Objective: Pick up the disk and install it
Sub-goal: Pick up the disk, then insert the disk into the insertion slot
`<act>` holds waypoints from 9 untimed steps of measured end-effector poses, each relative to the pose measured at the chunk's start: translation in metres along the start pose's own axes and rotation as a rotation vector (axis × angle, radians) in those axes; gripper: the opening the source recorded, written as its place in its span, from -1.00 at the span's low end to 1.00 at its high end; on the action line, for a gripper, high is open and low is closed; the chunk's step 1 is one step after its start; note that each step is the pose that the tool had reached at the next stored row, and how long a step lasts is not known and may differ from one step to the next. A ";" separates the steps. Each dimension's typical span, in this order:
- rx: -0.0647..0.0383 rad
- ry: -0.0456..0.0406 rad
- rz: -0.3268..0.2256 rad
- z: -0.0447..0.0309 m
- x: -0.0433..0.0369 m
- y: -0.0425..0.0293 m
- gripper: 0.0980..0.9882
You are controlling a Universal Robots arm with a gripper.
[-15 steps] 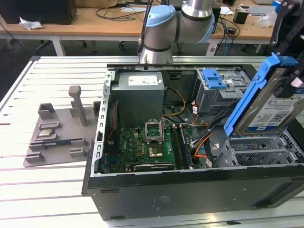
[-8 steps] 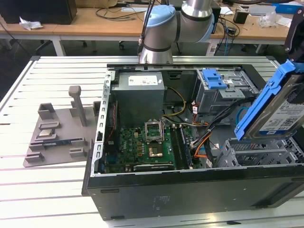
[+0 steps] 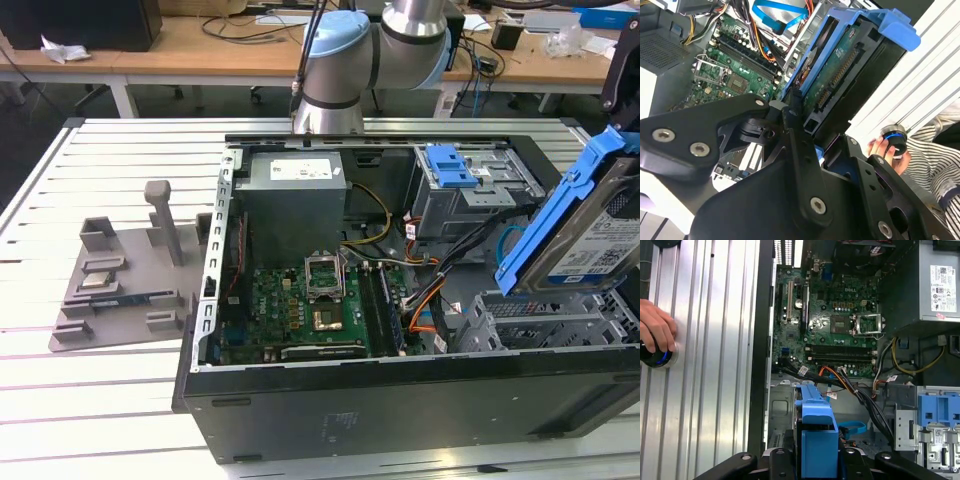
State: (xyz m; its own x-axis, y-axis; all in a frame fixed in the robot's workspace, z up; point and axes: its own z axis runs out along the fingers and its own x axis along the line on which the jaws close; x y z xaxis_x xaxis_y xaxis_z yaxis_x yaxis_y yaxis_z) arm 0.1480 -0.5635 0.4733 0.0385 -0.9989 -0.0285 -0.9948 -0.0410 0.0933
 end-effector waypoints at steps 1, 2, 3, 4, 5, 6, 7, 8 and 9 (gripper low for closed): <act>0.000 0.0000 0.000 0.0000 0.0000 0.0000 -0.39; 0.000 0.0000 0.000 0.0000 0.0000 0.0000 -0.39; 0.000 0.0000 0.000 0.0000 0.0000 -0.0001 -0.39; 0.000 0.0000 0.000 0.0000 0.0000 -0.0001 -0.39; 0.000 0.0000 0.000 0.0000 0.0000 -0.0001 -0.39; 0.000 0.0001 0.000 0.0012 0.0001 -0.0002 -0.39; 0.000 0.0001 0.000 0.0038 0.0002 -0.0005 -0.39; 0.000 -0.0001 0.000 0.0061 0.0002 -0.0009 -0.39; -0.001 0.0000 0.000 0.0080 0.0003 -0.0013 -0.39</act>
State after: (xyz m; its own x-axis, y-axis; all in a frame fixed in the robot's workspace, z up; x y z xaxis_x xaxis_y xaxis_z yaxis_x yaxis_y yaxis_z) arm 0.1486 -0.5635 0.4653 0.0385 -0.9989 -0.0285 -0.9947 -0.0410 0.0938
